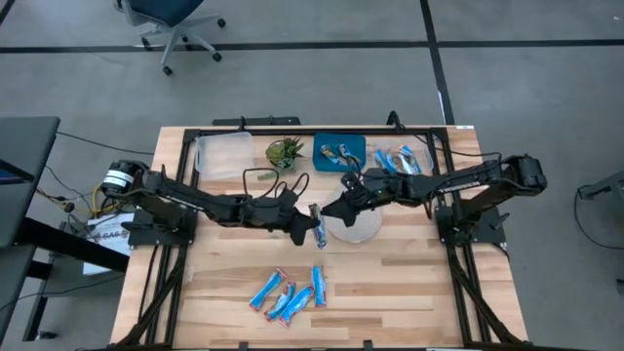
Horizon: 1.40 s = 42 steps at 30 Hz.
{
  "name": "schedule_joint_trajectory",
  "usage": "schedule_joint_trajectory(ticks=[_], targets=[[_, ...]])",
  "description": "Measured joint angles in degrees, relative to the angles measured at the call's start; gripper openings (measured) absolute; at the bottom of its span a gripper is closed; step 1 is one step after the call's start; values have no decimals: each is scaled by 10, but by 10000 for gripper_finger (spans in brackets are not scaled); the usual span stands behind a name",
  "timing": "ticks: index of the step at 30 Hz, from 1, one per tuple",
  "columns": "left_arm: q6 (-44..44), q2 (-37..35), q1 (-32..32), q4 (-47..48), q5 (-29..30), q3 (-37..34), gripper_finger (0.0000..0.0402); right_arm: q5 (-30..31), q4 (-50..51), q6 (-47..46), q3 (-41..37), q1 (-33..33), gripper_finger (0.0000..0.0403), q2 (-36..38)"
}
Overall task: Pick and place Granola Bars by type
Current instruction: Put the blue granola bar into the blue bin
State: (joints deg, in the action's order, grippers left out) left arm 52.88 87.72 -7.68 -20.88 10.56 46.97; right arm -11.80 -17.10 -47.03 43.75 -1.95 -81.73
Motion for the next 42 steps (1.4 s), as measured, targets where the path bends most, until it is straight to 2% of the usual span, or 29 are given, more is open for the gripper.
schedule_joint_trajectory(ticks=[11, 17, 22, 29, 32, 42], targets=[[-26, 0, 8, -29, -18, 1, 34, -19, -30, 7, 0, -8, 109, 0], [-15, 0, 8, -8, -12, 1, 34, 16, -25, 24, 0, -9, 109, 0], [-2, 0, 8, 15, -13, 1, 34, 21, 20, 27, 0, -13, 110, 0], [-5, 0, 8, 19, -12, 1, 34, 20, 9, 41, 0, -12, 150, 0], [-7, 0, 8, 21, -12, 1, 34, 40, 7, 42, 0, -12, 169, 0], [-30, 0, 8, 4, -12, 1, 34, 34, 8, 35, 0, -20, 194, 0]])
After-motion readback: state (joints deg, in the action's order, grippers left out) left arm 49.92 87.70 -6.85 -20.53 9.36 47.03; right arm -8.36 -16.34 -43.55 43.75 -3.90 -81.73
